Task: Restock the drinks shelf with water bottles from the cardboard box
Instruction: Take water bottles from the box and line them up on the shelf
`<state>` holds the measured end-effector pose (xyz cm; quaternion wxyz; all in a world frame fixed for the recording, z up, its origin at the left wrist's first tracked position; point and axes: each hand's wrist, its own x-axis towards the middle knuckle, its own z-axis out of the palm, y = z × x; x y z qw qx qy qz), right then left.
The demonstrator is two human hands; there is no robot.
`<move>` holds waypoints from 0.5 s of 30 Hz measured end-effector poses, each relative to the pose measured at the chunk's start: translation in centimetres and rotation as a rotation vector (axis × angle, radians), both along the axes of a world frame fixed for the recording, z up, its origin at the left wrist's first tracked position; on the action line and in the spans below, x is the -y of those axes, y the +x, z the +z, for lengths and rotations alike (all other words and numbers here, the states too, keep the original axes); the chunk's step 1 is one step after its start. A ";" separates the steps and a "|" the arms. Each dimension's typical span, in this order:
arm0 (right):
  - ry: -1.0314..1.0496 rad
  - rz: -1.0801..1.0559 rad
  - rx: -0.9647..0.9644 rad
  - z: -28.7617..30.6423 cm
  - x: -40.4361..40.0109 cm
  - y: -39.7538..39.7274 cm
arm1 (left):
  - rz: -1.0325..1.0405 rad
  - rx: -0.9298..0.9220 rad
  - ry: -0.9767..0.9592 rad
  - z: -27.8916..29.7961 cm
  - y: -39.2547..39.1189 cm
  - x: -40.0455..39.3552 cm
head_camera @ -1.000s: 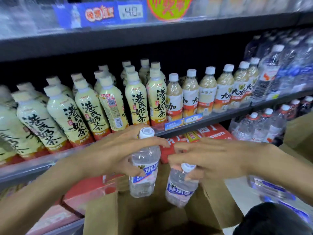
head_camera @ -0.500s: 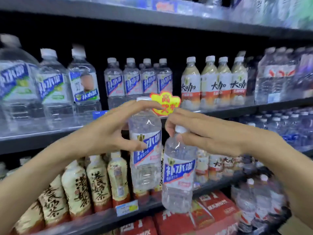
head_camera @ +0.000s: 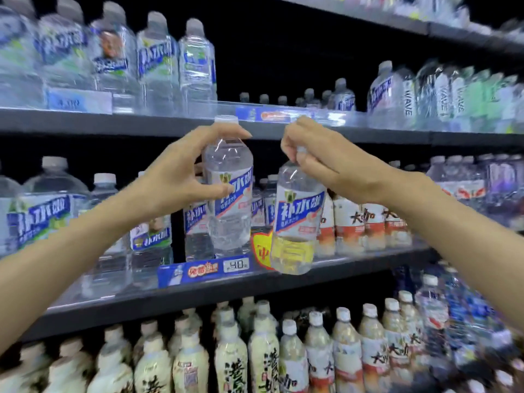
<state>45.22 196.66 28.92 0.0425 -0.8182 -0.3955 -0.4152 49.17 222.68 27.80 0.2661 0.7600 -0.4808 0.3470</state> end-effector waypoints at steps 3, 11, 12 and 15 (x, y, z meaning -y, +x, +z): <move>0.041 0.009 0.127 1.7 -0.3 1.3 | 0.044 0.063 0.033 1.4 1.1 -0.3; 0.072 -0.084 0.303 1.8 -2.9 5.3 | 0.116 0.118 0.185 -1.1 5.0 0.2; 0.058 -0.094 0.317 1.4 -3.2 5.7 | 0.130 0.104 0.169 -1.6 5.3 0.1; 0.042 -0.129 0.342 0.3 -3.8 7.0 | 0.202 0.046 0.145 -2.3 6.4 -0.7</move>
